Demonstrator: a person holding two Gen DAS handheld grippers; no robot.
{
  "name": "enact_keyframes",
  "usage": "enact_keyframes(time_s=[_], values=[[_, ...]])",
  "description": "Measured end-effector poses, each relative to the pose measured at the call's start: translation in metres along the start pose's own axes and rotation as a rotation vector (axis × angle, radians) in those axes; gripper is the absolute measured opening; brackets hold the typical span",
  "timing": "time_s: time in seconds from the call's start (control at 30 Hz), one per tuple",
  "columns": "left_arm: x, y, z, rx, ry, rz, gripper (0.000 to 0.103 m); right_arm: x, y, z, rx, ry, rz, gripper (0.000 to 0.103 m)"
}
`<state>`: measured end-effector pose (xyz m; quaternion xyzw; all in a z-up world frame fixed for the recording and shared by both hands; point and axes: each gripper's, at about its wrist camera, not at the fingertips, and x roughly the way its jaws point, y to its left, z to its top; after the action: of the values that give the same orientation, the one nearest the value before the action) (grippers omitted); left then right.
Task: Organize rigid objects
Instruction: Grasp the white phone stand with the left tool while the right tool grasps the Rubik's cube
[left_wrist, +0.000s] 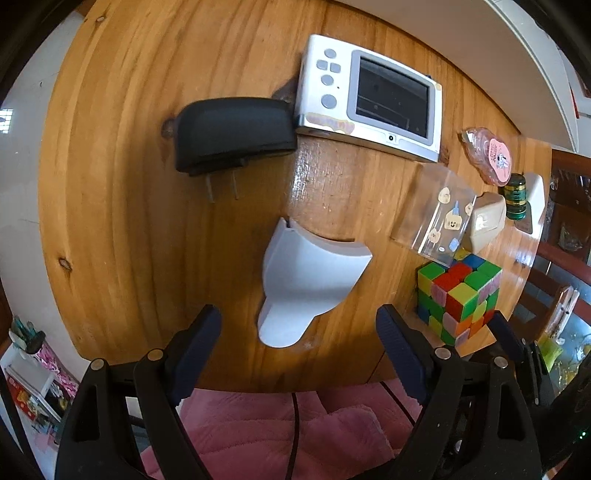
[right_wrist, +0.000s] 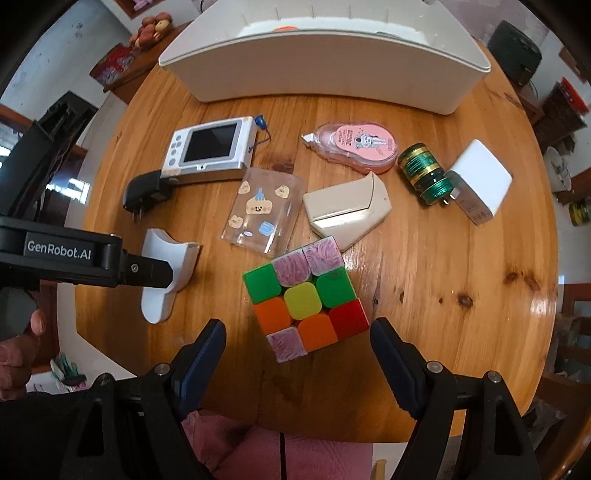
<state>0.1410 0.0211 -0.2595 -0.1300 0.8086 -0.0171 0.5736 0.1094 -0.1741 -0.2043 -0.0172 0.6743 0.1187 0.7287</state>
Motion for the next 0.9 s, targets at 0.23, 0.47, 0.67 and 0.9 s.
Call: enact_keyframes(time_s=[0.23, 0.47, 0.67, 0.9], values=[[0.011, -0.007, 0.006, -0.024, 0.001, 0.007, 0.088, 0.008, -0.005, 0.001, -0.034, 0.006, 0.016, 0.079], [0.02, 0.0, 0.005, -0.048, 0.0, 0.029, 0.087, 0.017, -0.008, 0.002, -0.066, 0.005, 0.031, 0.072], [0.023, 0.002, 0.003, -0.059, -0.011, 0.037, 0.087, 0.019, -0.007, 0.003, -0.079, 0.001, 0.025, 0.069], [0.032, 0.0, 0.002, -0.054, -0.004, 0.059, 0.078, 0.024, -0.011, 0.0, -0.075, -0.033, 0.034, 0.064]])
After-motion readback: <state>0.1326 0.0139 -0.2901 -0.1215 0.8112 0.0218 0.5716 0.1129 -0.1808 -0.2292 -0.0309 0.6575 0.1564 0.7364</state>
